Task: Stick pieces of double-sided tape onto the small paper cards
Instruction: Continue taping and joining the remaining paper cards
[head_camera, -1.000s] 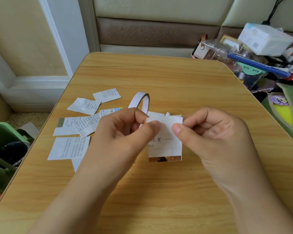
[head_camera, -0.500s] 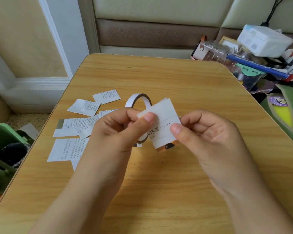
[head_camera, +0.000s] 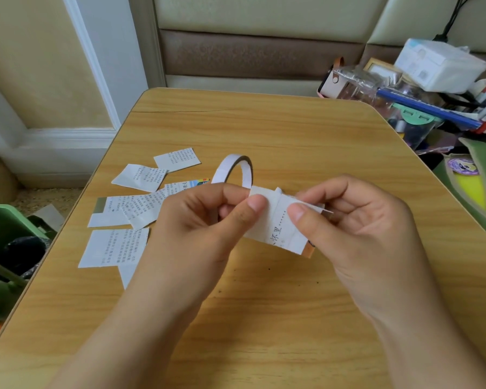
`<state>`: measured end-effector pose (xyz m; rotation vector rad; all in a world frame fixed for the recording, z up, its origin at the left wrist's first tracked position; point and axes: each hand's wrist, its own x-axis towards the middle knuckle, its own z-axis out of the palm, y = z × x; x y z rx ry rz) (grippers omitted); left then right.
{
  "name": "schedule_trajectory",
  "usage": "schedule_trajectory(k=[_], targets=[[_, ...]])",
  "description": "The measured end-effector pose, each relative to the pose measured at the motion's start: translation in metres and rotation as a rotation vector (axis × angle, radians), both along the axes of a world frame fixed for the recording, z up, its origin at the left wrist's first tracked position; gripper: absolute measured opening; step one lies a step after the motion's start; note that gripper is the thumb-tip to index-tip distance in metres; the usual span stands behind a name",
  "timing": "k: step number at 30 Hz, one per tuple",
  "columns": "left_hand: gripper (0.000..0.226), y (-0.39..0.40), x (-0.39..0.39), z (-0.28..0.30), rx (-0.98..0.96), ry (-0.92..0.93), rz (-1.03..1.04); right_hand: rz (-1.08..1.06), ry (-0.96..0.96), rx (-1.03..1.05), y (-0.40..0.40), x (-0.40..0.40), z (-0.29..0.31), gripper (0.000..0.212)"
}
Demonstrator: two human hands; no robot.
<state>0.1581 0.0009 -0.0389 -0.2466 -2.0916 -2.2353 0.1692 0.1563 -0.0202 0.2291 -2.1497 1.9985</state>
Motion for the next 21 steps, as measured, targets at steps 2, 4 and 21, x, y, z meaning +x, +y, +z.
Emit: schedule_trajectory(k=[2, 4, 21], targets=[[0.017, -0.0004, -0.0011, -0.0016, 0.059, -0.007, 0.013, -0.008, -0.006, -0.05, 0.0, -0.0007, 0.0003, 0.008], [0.019, -0.0018, -0.0026, -0.0028, 0.124, -0.016, 0.014, -0.031, -0.011, -0.091, 0.0004, -0.0017, 0.0003, 0.008], [0.024, 0.0004, -0.0035, -0.0055, 0.159, -0.073, 0.117, -0.154, 0.027, -0.045, -0.0015, -0.0031, -0.0024, 0.005]])
